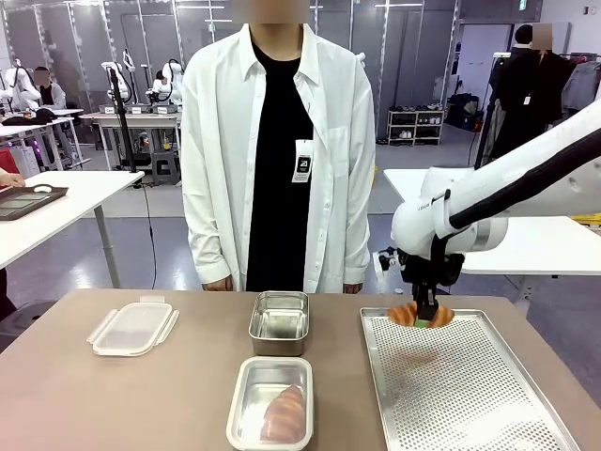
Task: Place the bread into the airtight container.
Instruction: Pick up a Butter Roll and place it into an empty Airtight Container.
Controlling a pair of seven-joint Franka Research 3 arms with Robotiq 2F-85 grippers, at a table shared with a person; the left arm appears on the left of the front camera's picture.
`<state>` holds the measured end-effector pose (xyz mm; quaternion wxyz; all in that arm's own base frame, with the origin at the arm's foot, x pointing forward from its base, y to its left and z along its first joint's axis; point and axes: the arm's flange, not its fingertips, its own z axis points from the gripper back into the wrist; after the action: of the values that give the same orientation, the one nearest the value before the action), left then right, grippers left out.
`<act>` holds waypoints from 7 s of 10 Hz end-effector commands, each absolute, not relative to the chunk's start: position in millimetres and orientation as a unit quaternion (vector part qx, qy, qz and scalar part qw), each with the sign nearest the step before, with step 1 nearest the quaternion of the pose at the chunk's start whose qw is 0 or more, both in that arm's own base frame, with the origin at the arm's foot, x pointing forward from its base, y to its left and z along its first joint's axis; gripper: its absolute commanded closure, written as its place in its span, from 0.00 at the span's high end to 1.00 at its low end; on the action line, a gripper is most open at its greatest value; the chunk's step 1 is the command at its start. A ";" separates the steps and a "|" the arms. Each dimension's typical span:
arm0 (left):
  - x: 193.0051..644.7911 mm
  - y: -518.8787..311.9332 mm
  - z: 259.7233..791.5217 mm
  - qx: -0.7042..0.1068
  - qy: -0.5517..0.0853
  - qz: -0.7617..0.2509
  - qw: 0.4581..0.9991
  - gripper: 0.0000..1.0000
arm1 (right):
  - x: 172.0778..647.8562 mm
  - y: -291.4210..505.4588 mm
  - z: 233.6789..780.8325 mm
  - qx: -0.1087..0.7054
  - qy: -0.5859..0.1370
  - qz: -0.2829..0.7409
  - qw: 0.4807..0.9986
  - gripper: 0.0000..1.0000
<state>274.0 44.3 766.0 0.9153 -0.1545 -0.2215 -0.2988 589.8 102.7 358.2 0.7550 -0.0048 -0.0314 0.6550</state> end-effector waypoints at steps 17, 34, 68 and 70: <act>273.1 45.3 766.4 -0.153 -0.221 -0.310 0.912 1.00 | 536.2 388.9 400.1 -0.040 -0.064 0.658 0.750 0.32; 273.1 45.3 766.4 -0.153 -0.221 -0.310 0.912 1.00 | 592.8 399.7 360.4 0.068 -0.079 0.053 0.993 0.32; 273.1 45.3 766.4 -0.153 -0.221 -0.310 0.912 1.00 | 446.7 123.3 605.0 0.139 -0.095 0.179 0.969 1.00; 273.1 45.3 766.4 -0.153 -0.221 -0.310 0.912 1.00 | 424.0 59.8 625.6 0.105 -0.129 0.161 0.973 1.00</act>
<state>273.9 44.8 766.0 0.9154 -0.1545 -0.2218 -0.2983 430.3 73.9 628.7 0.9728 0.1252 -0.1121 0.1593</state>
